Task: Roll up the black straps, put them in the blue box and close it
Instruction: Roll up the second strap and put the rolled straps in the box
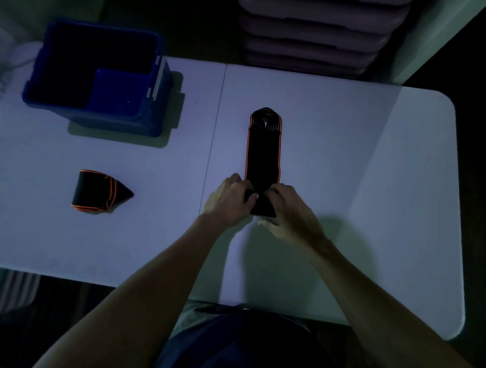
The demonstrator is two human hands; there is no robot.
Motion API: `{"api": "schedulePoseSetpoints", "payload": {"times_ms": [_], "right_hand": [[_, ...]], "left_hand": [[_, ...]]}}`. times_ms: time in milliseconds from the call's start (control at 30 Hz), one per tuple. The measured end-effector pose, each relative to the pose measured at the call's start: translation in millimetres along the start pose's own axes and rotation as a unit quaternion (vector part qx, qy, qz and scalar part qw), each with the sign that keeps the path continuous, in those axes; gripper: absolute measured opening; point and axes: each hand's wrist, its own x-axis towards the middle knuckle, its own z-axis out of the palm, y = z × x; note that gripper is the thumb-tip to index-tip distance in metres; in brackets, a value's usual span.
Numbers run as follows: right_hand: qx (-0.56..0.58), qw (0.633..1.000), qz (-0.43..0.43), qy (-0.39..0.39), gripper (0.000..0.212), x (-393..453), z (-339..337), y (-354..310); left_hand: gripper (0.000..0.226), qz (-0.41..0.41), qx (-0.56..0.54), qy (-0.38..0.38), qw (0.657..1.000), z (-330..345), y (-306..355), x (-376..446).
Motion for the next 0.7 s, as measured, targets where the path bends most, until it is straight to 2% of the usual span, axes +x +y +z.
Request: {"api": "schedulePoseSetpoints", "payload": {"times_ms": [67,167,267,367,467,567,700], "right_hand": [[-0.007,1.000,-0.004,-0.002,0.056,3,0,3],[-0.018,0.999,-0.021,0.020,0.039,13,-7,4],[0.030,0.999,0.007,-0.030,0.036,25,-22,8],[0.071,0.992,0.040,-0.098,0.047,40,-30,13],[0.088,0.988,0.059,-0.115,0.044,55,-37,13],[0.129,0.980,0.121,-0.089,0.034,66,-45,14],[0.144,0.974,0.175,-0.010,0.019,70,-46,18]], "left_hand": [[0.031,0.003,-0.009,0.034,0.999,1,1,-3],[0.026,0.046,0.010,0.042,0.998,-2,-5,-1],[0.038,0.065,0.010,0.011,0.998,-11,-10,2],[0.049,0.082,0.016,-0.010,0.996,-18,-10,4],[0.052,0.070,0.027,-0.018,0.997,-21,-7,10],[0.047,0.027,0.000,-0.025,0.999,-24,-2,21],[0.045,-0.019,-0.022,-0.009,1.000,-25,5,36]]}}
